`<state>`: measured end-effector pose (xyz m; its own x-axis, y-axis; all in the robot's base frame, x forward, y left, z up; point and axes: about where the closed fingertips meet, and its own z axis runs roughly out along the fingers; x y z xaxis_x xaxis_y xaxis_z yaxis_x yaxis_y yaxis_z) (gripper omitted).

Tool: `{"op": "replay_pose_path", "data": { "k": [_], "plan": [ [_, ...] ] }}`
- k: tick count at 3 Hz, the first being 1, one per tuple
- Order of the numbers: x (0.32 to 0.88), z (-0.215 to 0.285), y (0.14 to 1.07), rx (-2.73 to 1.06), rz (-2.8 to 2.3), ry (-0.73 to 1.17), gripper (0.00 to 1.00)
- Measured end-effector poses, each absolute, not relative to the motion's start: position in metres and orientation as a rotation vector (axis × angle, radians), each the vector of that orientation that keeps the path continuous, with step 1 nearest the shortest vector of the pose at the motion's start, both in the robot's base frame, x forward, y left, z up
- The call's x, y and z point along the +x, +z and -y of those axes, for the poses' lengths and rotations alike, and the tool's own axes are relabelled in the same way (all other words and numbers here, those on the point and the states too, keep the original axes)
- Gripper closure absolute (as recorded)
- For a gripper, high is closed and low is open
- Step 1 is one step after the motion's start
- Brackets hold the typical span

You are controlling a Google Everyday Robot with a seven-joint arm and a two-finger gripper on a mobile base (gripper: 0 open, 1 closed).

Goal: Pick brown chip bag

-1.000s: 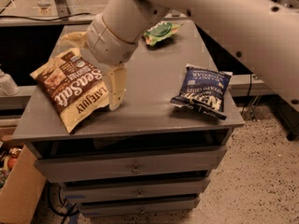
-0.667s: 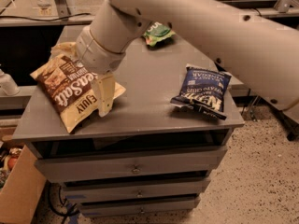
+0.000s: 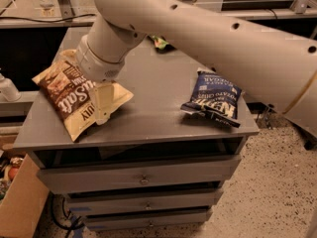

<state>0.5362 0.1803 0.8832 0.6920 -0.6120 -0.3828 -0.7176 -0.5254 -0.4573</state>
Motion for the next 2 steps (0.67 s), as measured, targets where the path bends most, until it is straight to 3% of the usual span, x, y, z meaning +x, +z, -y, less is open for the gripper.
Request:
{"op": "replay_pose_path", "data": {
  "k": [2],
  "plan": [
    [0.58, -0.165, 0.877, -2.216, -1.221, 0.167, 0.0]
  ]
}}
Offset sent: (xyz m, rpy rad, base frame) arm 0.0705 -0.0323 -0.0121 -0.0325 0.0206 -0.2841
